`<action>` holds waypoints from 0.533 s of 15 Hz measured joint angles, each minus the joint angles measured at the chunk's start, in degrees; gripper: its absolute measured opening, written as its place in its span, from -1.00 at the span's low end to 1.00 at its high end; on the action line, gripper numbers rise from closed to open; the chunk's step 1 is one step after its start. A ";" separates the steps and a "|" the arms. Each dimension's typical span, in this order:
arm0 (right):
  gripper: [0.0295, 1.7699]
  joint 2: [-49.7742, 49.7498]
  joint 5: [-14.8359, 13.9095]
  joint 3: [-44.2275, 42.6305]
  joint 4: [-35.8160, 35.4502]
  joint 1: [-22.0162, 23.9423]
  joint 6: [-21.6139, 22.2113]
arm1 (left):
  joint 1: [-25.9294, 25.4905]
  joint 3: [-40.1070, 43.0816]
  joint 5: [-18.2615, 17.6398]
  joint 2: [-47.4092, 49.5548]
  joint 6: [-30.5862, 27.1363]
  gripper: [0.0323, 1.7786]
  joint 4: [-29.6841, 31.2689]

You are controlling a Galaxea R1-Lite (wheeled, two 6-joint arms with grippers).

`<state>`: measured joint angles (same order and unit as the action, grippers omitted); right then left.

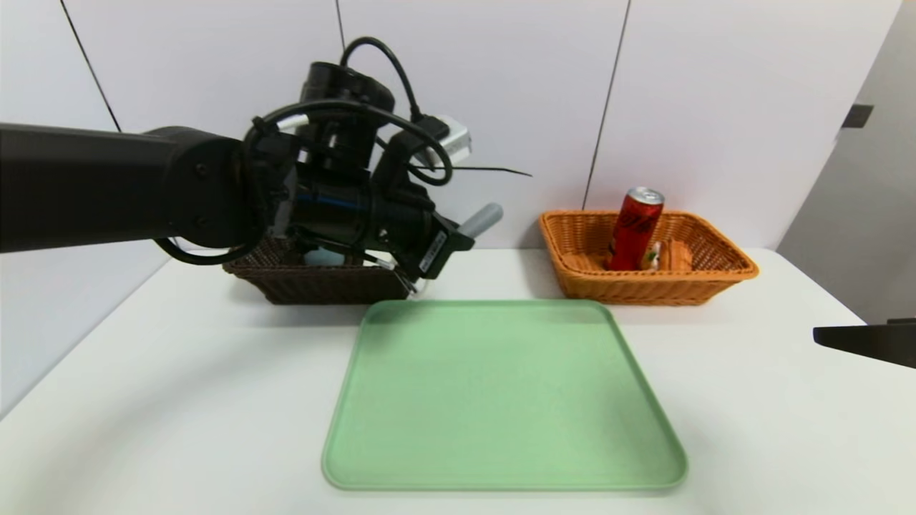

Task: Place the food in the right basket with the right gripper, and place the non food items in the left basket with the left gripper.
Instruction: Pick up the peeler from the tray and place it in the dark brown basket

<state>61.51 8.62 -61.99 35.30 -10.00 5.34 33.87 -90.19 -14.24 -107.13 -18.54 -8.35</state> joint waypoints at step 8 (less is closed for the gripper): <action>0.92 -0.22 0.00 0.02 0.00 0.00 -0.09 | -13.80 -5.64 -0.09 -1.33 -1.35 -0.73 0.17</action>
<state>61.29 8.62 -61.96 35.30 -10.00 5.25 20.07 -95.83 -14.32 -108.46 -19.90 -8.18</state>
